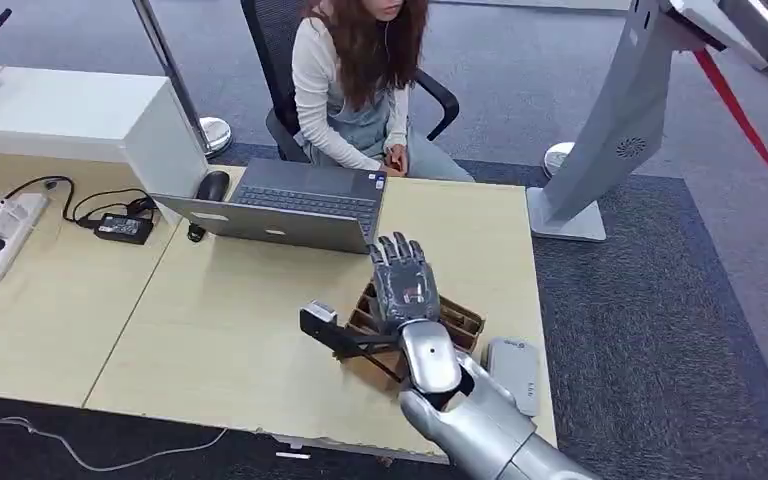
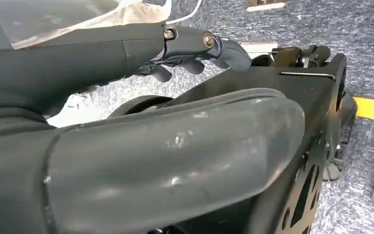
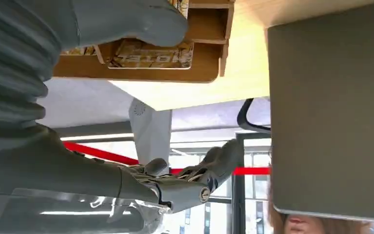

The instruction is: Pass the card to the sensor for recognition and then transmit it.

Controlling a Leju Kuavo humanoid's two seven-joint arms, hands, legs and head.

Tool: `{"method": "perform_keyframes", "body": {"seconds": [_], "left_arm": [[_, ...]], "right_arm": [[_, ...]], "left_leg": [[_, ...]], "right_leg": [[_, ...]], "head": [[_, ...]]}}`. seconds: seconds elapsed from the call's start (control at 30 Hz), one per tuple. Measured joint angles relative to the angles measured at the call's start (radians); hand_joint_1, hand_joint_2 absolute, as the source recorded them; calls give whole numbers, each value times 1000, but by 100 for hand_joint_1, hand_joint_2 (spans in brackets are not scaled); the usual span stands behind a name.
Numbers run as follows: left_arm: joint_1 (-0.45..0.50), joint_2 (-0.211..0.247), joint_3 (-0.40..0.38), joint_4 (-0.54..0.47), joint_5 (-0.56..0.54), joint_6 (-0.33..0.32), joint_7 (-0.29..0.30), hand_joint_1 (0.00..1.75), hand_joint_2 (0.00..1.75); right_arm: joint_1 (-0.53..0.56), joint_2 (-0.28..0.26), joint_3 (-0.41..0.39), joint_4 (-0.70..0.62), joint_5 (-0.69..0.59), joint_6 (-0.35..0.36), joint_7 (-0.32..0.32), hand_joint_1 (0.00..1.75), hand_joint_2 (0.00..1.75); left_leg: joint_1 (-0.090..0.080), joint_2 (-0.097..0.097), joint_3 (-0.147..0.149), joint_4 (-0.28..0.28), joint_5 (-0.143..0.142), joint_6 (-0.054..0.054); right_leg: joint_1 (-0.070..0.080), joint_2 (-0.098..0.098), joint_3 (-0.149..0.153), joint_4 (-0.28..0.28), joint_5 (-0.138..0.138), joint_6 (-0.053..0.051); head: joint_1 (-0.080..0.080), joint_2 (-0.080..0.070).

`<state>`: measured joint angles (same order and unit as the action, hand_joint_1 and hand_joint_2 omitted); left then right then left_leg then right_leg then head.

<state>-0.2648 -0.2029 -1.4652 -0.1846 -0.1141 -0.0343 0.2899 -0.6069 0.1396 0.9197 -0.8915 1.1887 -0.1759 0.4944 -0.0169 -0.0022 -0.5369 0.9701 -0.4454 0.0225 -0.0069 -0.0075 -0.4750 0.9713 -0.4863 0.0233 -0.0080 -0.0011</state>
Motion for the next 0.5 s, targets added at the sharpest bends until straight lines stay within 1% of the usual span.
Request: {"method": "perform_keyframes", "body": {"seconds": [0.3,0.5], "left_arm": [[-2,0,0,0,-27,-8,11,0,0],[-4,0,0,0,-43,-16,14,0,0]], "right_arm": [[0,-13,-4,0,1,8,18,58,175],[0,-16,-6,6,-3,10,26,61,175]], "left_leg": [[0,0,0,0,0,0],[0,0,0,0,0,0]], "right_leg": [[0,0,0,0,0,0],[0,0,0,0,0,0]], "head": [[0,0],[0,0]]}}
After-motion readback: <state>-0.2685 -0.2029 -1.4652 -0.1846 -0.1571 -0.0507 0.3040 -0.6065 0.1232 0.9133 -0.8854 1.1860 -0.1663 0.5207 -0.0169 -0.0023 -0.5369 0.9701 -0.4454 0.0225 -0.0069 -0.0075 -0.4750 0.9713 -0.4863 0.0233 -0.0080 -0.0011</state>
